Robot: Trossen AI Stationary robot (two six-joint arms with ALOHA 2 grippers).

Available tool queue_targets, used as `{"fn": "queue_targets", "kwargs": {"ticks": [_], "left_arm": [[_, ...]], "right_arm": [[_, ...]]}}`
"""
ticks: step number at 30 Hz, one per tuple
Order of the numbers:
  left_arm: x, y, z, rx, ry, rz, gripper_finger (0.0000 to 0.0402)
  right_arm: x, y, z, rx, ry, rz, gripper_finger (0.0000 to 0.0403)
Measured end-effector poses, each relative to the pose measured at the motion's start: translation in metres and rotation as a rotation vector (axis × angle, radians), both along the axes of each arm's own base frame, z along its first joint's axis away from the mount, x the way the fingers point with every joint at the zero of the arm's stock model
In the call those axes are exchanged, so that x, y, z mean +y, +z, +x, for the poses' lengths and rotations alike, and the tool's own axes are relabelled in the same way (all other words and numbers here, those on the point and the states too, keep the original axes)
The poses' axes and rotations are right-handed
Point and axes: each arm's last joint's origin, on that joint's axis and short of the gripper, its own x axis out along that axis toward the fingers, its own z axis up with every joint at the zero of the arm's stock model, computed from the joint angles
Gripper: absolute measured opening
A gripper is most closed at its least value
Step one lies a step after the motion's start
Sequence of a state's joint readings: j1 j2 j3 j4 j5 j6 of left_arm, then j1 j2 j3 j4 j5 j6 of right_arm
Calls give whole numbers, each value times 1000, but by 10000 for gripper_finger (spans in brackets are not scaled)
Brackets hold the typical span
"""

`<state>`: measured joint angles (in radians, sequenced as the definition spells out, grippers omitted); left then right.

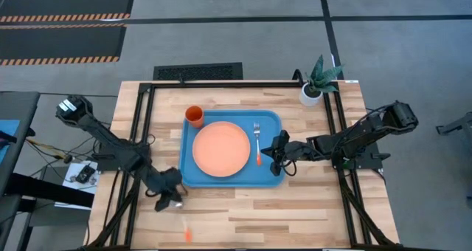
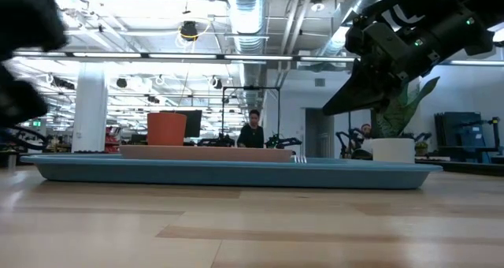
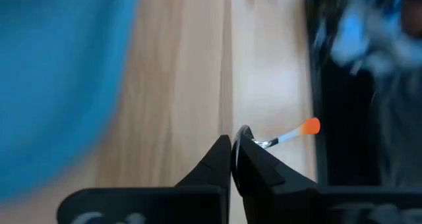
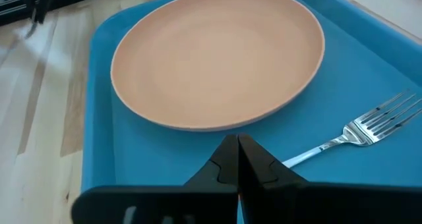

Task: Pick and place plate/cup/fork/spoon on tray
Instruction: Put the orange spoon on the blue tray to the right of the orange fork

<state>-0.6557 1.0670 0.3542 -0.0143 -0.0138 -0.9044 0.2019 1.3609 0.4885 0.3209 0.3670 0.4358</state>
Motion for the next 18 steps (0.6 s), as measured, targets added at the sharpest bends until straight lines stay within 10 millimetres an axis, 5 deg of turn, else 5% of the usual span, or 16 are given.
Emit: {"fn": "queue_targets", "kwargs": {"ticks": [10,18], "left_arm": [[60,49,43,-210,271,-5,0],[114,83,92,14,290,137,0]], "right_arm": [[16,27,12,98,-12,6,11],[23,63,37,137,-63,39,12]]}}
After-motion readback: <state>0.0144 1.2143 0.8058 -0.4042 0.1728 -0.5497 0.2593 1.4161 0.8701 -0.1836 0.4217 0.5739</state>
